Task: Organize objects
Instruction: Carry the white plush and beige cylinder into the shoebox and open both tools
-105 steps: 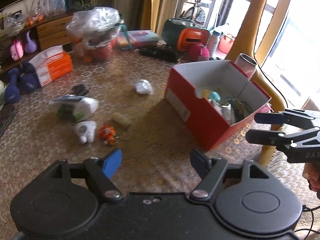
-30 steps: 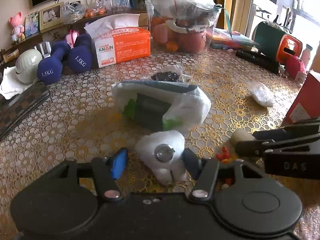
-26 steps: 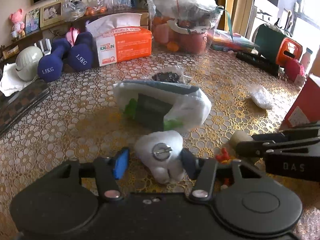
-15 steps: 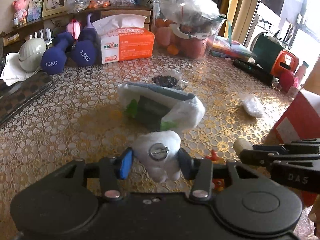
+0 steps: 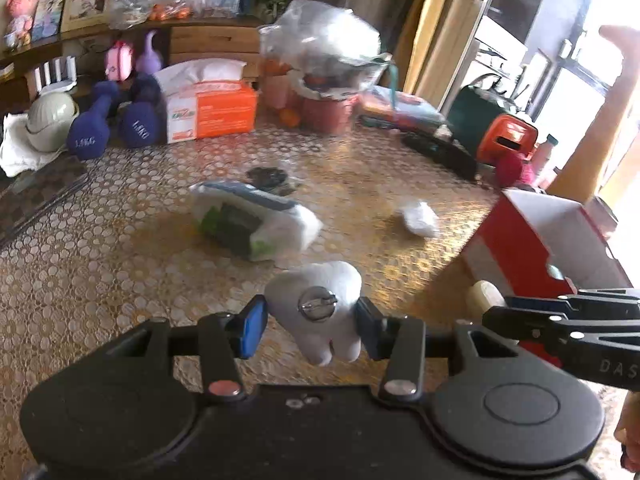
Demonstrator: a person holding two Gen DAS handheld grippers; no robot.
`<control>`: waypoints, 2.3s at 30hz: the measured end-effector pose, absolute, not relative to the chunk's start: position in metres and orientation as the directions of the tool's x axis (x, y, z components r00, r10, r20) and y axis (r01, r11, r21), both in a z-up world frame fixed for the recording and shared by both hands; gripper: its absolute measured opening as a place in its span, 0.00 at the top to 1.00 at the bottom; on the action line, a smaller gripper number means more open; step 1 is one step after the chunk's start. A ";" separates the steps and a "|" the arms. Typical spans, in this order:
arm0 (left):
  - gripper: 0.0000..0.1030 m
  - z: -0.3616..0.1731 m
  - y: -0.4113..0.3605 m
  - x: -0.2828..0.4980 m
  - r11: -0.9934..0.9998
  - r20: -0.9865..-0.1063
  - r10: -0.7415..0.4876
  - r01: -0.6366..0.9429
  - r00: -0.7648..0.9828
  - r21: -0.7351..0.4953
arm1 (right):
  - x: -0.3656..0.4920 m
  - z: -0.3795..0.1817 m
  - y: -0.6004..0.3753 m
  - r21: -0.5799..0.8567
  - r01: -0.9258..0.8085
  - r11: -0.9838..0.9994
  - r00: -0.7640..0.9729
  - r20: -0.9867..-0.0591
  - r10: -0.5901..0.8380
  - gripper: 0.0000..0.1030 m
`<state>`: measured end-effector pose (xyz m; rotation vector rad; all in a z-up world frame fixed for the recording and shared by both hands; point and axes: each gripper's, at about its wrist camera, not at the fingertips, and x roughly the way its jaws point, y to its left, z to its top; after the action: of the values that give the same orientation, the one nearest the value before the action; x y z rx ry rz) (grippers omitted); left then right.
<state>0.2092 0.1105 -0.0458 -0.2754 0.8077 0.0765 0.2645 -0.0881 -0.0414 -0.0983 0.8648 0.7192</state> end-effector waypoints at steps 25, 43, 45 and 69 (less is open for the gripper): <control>0.54 0.018 -0.023 0.178 0.970 -0.711 -0.233 0.109 0.664 -0.216 | 0.203 0.016 -0.224 0.259 -0.547 0.796 0.509 -0.652 0.562 0.79; 0.54 0.015 -0.109 0.224 0.955 -0.731 -0.292 0.224 0.616 -0.193 | 0.237 0.017 -0.332 0.256 -0.359 0.898 0.630 -0.643 0.435 0.79; 0.54 0.013 -0.115 0.232 0.958 -0.737 -0.283 0.223 0.614 -0.182 | 0.246 0.015 -0.338 0.255 -0.342 0.904 0.637 -0.645 0.423 0.79; 0.54 -0.033 -0.175 0.343 0.985 -0.812 -0.100 0.172 0.575 0.000 | 0.351 -0.038 -0.351 0.199 -0.245 0.949 0.614 -0.726 0.310 0.79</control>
<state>0.3429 -0.1749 -0.0330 0.0819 0.9453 -0.1596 0.3513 -0.3515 -0.0382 0.0828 0.8516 0.3203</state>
